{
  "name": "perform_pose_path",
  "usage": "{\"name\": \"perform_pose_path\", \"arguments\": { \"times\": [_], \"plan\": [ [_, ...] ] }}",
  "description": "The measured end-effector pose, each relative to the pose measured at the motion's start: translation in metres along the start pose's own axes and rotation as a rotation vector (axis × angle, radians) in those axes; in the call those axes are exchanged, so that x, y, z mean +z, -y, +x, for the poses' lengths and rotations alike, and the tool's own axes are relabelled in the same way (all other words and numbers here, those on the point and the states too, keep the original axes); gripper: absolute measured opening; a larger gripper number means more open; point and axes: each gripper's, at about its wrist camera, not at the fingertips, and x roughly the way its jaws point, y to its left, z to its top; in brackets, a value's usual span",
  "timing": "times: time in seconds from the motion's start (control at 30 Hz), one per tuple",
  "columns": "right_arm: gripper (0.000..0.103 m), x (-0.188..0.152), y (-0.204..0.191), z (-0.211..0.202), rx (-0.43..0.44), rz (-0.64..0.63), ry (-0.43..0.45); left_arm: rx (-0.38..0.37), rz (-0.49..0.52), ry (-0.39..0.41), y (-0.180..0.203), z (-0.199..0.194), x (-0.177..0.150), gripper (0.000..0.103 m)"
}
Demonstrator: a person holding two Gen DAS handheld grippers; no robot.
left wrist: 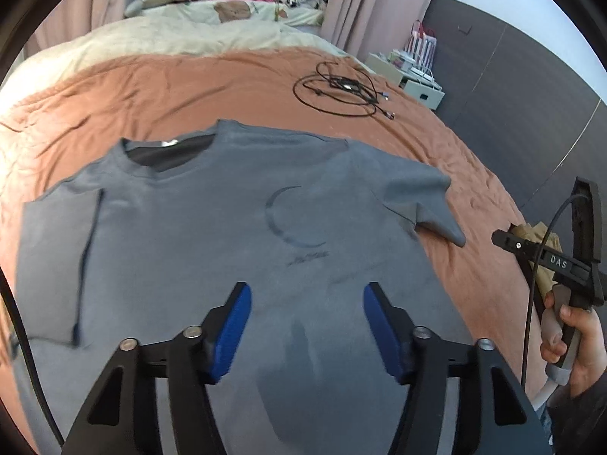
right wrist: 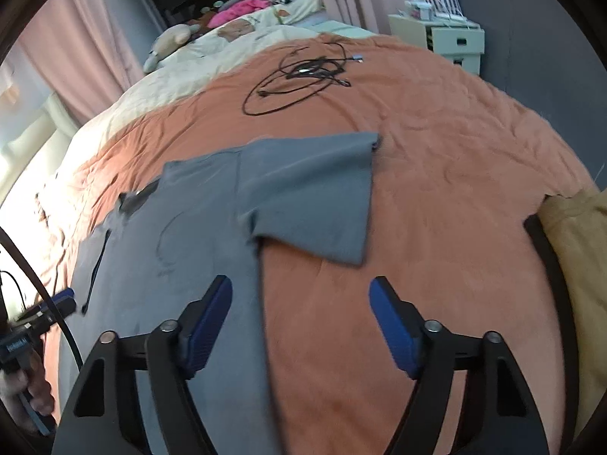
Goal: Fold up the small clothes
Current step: 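Move the right gripper to the opposite side edge of the shirt, then close the right gripper on the side edge and lift it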
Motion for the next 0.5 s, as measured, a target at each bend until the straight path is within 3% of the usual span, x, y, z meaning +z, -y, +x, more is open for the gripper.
{"name": "perform_pose_path", "arguments": {
  "times": [0.23,0.5],
  "plan": [
    [0.053,0.033,0.032,0.053,0.041,0.091,-0.047,-0.038,0.012,-0.039,0.009,0.053,0.028,0.033],
    [0.049,0.062,0.055,0.097,0.063,0.177,-0.066,-0.08,0.054,-0.063,0.031,0.104,0.064,0.024]
  ]
}}
